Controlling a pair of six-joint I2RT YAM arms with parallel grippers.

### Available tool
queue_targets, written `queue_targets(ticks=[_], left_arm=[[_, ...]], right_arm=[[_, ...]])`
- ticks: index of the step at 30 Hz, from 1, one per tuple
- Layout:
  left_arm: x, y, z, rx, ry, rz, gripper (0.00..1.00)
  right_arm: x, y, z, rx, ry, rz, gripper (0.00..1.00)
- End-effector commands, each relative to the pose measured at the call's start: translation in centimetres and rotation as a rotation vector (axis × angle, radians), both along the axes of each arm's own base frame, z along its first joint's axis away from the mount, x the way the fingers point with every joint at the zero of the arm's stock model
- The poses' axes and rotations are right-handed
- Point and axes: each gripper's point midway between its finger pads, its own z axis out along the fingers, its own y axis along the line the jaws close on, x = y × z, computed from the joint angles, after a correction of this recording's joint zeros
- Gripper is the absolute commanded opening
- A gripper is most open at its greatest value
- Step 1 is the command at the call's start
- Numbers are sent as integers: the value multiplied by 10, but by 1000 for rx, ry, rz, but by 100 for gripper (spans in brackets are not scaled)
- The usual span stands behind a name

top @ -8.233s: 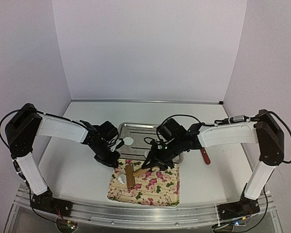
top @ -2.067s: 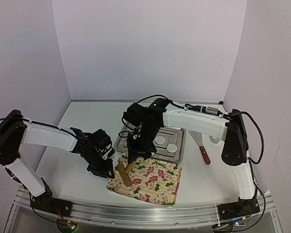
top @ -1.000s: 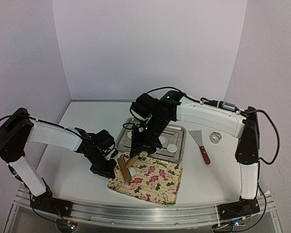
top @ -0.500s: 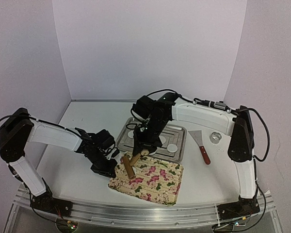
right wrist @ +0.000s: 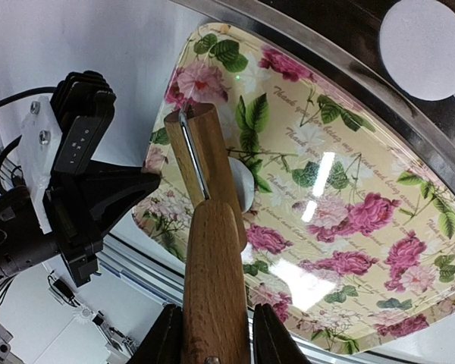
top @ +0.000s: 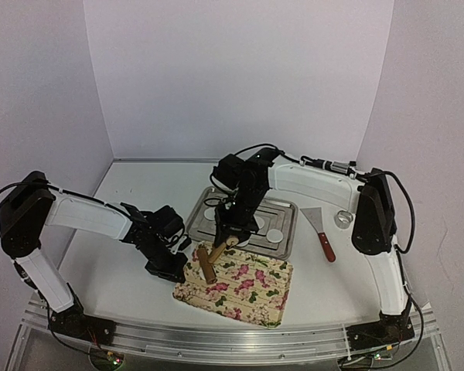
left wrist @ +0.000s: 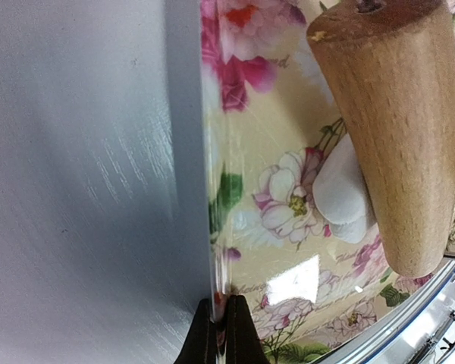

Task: Roll out the dumpling wrappers from the dough

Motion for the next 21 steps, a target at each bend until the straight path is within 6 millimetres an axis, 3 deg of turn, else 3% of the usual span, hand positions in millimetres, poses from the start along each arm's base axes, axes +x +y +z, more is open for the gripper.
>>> queue_targets(ticks=[1, 10, 17, 21], left_arm=[[12, 2, -9, 44, -43, -8, 0], [12, -1, -8, 38, -39, -12, 0], [12, -2, -9, 35, -34, -13, 0], [12, -2, -10, 39, -31, -13, 0]], right_arm=[[-8, -12, -26, -112, 53, 22, 0], [-14, -30, -58, -241, 105, 49, 0], [-15, -39, -75, -305, 112, 49, 0], [-13, -55, -81, -407, 75, 44, 0]])
